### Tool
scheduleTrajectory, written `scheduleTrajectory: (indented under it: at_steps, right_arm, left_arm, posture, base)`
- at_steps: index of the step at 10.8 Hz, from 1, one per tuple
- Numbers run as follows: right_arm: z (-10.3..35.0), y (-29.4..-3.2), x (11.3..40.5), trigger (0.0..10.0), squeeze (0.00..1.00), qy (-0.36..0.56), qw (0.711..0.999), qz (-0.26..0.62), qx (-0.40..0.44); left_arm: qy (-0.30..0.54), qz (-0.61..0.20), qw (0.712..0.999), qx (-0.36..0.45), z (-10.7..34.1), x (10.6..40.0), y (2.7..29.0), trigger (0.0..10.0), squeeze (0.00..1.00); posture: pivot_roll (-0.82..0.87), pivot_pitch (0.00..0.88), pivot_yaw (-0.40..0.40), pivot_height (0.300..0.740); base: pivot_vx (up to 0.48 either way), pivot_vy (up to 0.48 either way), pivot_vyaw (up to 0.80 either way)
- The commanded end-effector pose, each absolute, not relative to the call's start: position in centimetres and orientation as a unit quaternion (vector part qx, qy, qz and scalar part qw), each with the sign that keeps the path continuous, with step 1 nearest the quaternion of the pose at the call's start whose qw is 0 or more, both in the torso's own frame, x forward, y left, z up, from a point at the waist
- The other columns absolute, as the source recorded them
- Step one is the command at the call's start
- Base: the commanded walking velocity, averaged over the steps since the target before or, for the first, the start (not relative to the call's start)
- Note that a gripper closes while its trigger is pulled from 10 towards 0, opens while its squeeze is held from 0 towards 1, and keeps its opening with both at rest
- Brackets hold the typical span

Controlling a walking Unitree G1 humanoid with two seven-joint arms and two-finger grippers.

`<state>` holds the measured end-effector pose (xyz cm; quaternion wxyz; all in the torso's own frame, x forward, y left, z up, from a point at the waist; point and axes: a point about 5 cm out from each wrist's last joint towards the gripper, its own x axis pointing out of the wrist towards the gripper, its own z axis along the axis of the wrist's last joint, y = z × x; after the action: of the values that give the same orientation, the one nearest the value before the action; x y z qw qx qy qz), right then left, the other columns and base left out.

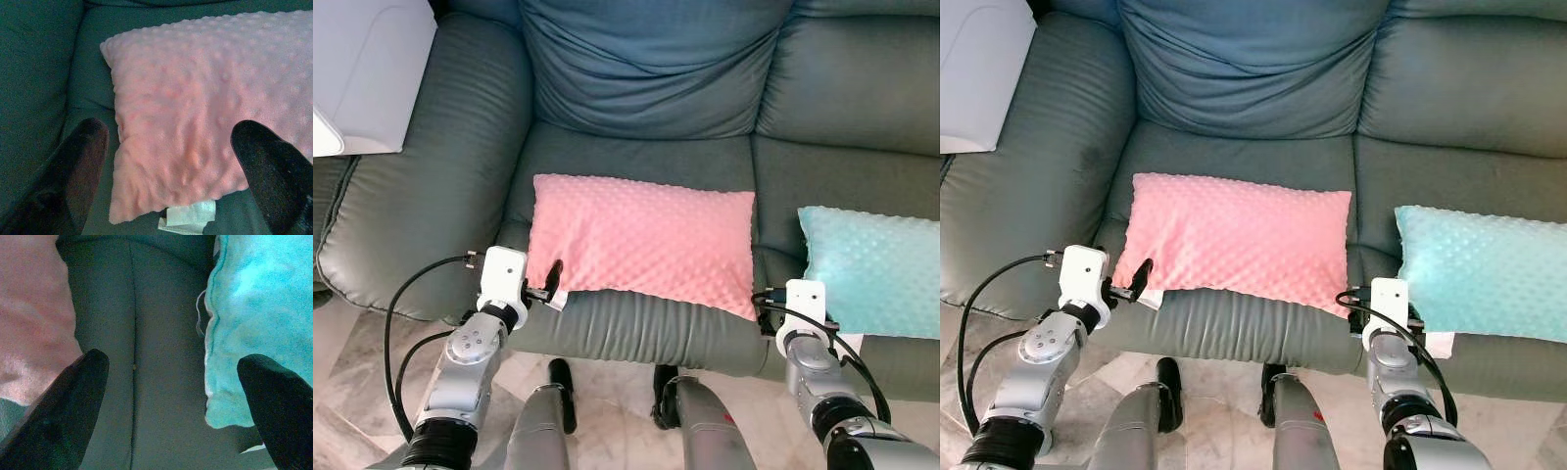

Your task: Move the pillow to the sofa

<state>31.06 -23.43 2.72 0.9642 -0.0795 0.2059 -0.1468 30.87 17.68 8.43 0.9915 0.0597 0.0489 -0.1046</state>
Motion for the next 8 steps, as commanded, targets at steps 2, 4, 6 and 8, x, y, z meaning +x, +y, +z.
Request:
scheduleTrajectory:
  at_steps: [2,4,6,8]
  right_arm:
    - [2.7,-23.5,30.7,10.0,0.0,0.187,0.968,-0.147,-0.08]
    - [3.8,-22.6,31.0,10.0,0.0,0.132,0.98,-0.117,-0.093]
    - [6.2,-20.9,30.0,10.0,0.0,0.054,0.991,-0.082,-0.095]
    - [9.2,-18.6,28.8,10.0,0.0,-0.003,0.994,-0.043,-0.096]
  left_arm:
    - [0.05,-0.084,0.994,0.04,8.7,30.3,18.9,10.0,0.0]
    - [0.033,-0.09,0.995,-0.007,9.9,30.0,19.1,10.0,1.0]
    - [0.015,-0.096,0.995,-0.019,11.2,29.7,19.6,10.0,1.0]
    - [-0.007,-0.101,0.995,-0.002,12.2,29.5,19.3,10.0,1.0]
  posture:
    - [-0.03,0.429,0.015,0.74]
    - [-0.05,0.399,-0.003,0.74]
    - [-0.08,0.348,-0.026,0.74]
    - [-0.09,0.297,-0.043,0.74]
  base:
    - [0.0,0.0,0.0]
    - [0.0,0.0,0.0]
    - [0.0,0.0,0.0]
    - [0.0,0.0,0.0]
